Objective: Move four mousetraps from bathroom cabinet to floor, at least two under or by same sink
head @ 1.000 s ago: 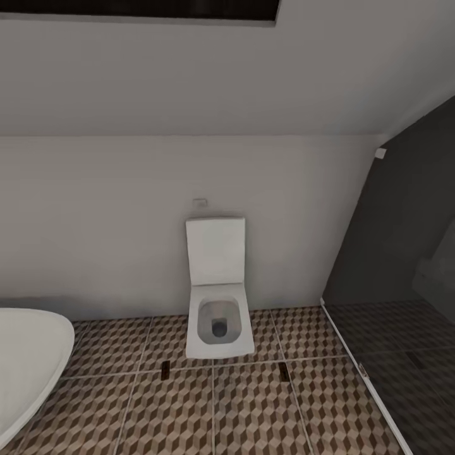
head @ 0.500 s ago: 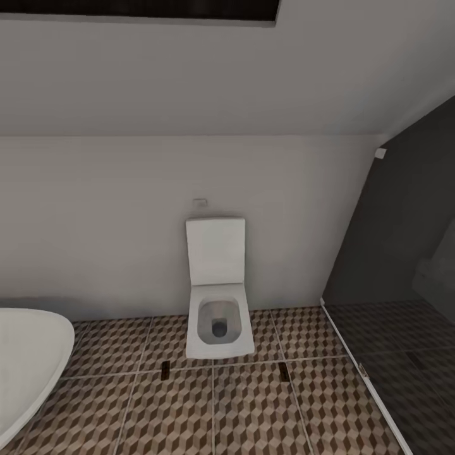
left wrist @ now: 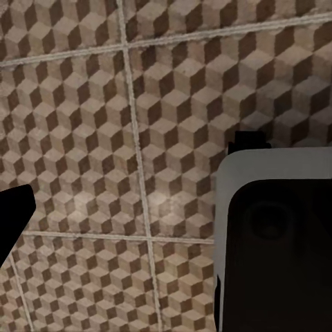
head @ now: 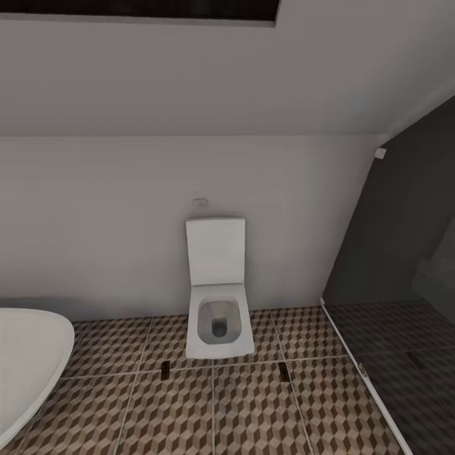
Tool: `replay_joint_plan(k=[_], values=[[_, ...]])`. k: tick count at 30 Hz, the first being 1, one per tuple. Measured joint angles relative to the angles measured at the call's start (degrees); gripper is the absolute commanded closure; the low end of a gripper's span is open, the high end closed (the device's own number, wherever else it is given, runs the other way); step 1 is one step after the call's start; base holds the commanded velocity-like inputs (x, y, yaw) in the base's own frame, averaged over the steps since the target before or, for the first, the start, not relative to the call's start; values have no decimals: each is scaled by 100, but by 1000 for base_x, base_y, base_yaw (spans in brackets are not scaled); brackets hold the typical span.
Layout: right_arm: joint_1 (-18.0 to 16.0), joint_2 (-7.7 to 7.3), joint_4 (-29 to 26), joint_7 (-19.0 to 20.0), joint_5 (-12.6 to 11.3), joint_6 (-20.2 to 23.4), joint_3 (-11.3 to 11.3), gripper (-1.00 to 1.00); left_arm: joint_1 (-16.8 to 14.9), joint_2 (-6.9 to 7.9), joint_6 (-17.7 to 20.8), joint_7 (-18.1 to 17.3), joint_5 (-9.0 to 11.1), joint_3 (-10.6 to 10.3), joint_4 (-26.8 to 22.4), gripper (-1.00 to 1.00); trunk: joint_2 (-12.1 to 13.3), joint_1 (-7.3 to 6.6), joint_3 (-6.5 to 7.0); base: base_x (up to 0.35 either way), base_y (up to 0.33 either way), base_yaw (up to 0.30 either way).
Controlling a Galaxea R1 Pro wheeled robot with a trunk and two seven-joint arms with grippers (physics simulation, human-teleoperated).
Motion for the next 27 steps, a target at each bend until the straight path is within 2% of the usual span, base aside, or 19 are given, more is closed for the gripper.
replay_joint_plan(k=[27], values=[[0, 5, 14, 16, 0, -1, 0, -100, 0, 2, 0, 0, 0, 0, -1, -100, 0, 0, 0, 0, 0, 0]])
